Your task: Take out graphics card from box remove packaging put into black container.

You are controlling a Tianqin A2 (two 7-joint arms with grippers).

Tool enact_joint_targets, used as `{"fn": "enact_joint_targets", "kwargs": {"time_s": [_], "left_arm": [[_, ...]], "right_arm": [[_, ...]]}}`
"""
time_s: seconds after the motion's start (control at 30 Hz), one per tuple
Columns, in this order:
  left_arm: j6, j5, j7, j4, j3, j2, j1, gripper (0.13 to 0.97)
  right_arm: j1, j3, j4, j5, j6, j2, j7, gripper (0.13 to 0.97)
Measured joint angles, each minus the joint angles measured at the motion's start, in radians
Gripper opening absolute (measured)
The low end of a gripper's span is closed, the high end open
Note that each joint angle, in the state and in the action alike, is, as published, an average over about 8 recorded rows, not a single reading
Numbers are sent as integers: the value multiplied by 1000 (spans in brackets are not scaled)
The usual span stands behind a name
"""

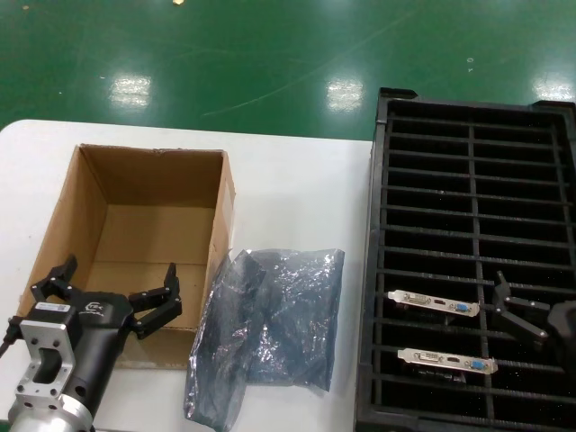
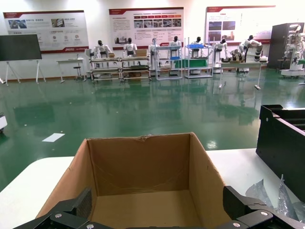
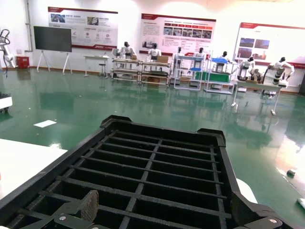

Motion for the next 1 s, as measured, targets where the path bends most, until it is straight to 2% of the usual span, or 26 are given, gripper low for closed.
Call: {"fn": "enact_joint_targets", "kwargs": {"time_s": [1.0], "left_arm": [[0,0,0,0,0,0,0,966]], "right_arm": [[0,0,0,0,0,0,0,966]]}}
